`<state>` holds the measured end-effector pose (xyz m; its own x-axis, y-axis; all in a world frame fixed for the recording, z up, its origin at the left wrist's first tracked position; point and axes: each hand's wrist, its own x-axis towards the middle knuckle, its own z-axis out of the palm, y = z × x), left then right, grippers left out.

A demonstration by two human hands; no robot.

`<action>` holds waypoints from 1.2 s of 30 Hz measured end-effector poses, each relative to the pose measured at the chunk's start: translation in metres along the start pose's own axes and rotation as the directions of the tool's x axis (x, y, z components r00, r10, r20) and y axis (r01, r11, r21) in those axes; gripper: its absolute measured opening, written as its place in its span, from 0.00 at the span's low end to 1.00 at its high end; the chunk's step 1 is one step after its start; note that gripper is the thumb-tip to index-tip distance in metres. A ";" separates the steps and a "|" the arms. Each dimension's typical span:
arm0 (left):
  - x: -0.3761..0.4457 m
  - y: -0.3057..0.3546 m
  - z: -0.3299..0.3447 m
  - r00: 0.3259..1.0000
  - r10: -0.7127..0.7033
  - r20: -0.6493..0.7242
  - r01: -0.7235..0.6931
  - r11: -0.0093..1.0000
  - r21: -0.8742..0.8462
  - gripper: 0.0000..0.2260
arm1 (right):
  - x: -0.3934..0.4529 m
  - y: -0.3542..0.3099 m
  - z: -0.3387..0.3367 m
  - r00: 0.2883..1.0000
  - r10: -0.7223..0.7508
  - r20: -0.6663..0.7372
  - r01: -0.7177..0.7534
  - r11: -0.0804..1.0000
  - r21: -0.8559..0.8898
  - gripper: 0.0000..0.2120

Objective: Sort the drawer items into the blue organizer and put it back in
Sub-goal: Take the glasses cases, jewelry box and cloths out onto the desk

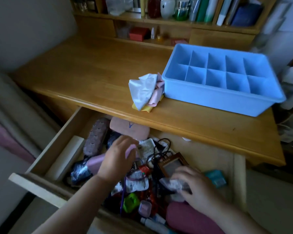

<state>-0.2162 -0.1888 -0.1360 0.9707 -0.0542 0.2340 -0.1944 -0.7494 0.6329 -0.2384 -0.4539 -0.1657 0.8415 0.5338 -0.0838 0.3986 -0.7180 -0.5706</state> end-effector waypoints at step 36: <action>-0.032 0.104 -0.013 0.873 -0.063 0.484 0.404 0.651 -0.643 0.18 | -0.012 -0.048 -0.040 0.971 0.168 0.168 -0.156 -0.080 0.985 0.38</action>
<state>-0.2691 -0.2570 -0.0679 0.9279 -0.3192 -0.1928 0.1746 -0.0850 0.9810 -0.2529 -0.4436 -0.1049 0.8234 0.4724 -0.3144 -0.5222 0.4141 -0.7455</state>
